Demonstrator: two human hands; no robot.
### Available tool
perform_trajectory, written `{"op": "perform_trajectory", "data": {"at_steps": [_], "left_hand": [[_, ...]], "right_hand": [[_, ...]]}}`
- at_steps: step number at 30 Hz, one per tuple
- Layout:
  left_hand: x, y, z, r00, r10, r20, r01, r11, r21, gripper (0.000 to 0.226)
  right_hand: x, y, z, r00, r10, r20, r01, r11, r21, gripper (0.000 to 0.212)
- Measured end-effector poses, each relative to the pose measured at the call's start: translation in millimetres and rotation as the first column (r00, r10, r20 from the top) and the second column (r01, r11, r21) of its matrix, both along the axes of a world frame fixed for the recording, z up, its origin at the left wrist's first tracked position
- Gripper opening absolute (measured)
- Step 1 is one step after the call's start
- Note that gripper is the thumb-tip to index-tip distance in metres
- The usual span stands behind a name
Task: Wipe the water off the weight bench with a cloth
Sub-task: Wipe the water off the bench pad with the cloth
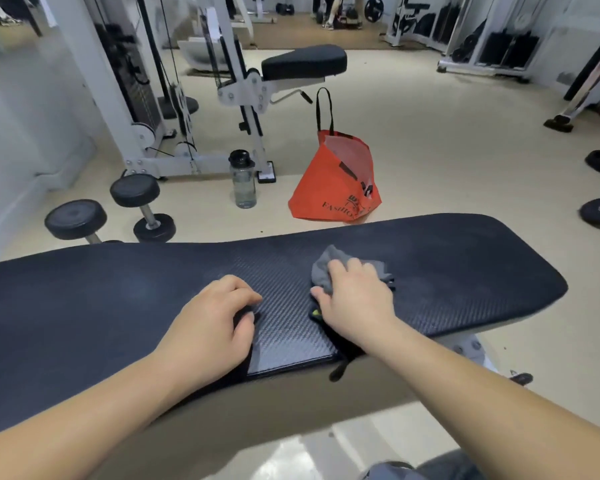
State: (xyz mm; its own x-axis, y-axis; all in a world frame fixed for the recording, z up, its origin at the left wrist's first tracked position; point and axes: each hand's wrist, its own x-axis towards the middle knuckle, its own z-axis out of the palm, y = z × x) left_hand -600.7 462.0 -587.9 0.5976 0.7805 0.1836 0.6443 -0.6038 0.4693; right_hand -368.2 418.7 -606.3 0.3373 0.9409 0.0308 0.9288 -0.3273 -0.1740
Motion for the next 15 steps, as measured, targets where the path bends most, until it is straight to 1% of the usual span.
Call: {"op": "perform_trajectory", "data": {"at_steps": [1, 2, 3, 4, 5, 6, 7, 9, 10, 11, 13, 15], "left_hand": [[-8, 2, 2, 1.000, 0.005, -0.005, -0.005, 1.000, -0.002, 0.024], [-15, 4, 3, 1.000, 0.006, -0.012, -0.006, 1.000, -0.004, 0.024], [-25, 8, 4, 1.000, 0.013, -0.020, -0.013, 1.000, -0.007, 0.025], [-35, 13, 6, 0.999, 0.027, -0.027, -0.027, 1.000, -0.006, 0.025], [-44, 18, 6, 0.998, 0.045, -0.034, -0.046, 0.999, -0.002, 0.025], [-56, 25, 7, 0.997, 0.068, -0.042, -0.067, 0.998, 0.004, 0.026], [-67, 33, 6, 0.995, 0.086, -0.054, -0.086, 0.996, 0.008, 0.026], [-86, 50, 5, 0.990, 0.115, -0.080, -0.115, 0.993, 0.004, 0.027], [-91, 61, 4, 0.988, 0.126, -0.092, -0.127, 0.992, -0.004, 0.028], [-94, 71, 3, 0.986, 0.133, -0.102, -0.135, 0.991, -0.007, 0.030], [-92, 95, 0, 0.983, 0.136, -0.122, -0.136, 0.991, 0.009, 0.034], [-83, 115, -1, 0.981, 0.122, -0.151, -0.118, 0.992, 0.038, 0.035]], "right_hand": [[-25, 0, 1, 0.986, 0.166, -0.011, -0.166, 0.986, 0.021, 0.047], [-45, -1, 1, 0.945, 0.326, -0.032, -0.325, 0.945, 0.041, 0.047], [-58, 3, 1, 0.881, 0.470, -0.057, -0.467, 0.883, 0.055, 0.047], [-62, 11, 3, 0.813, 0.577, -0.072, -0.574, 0.816, 0.059, 0.047], [-59, 21, 1, 0.776, 0.626, -0.074, -0.624, 0.780, 0.055, 0.046], [-55, 35, -2, 0.790, 0.609, -0.069, -0.606, 0.793, 0.055, 0.046], [-50, 49, -4, 0.842, 0.537, -0.048, -0.534, 0.843, 0.056, 0.047], [-51, 74, -6, 0.956, 0.292, 0.024, -0.293, 0.955, 0.039, 0.045], [-56, 85, -7, 0.982, 0.186, 0.033, -0.187, 0.982, 0.035, 0.043], [-66, 94, -8, 0.992, 0.126, 0.027, -0.127, 0.991, 0.037, 0.040], [-90, 106, -7, 0.993, 0.117, 0.010, -0.117, 0.993, 0.028, 0.036], [-116, 111, -8, 0.984, 0.175, 0.010, -0.176, 0.984, 0.024, 0.037]]}}
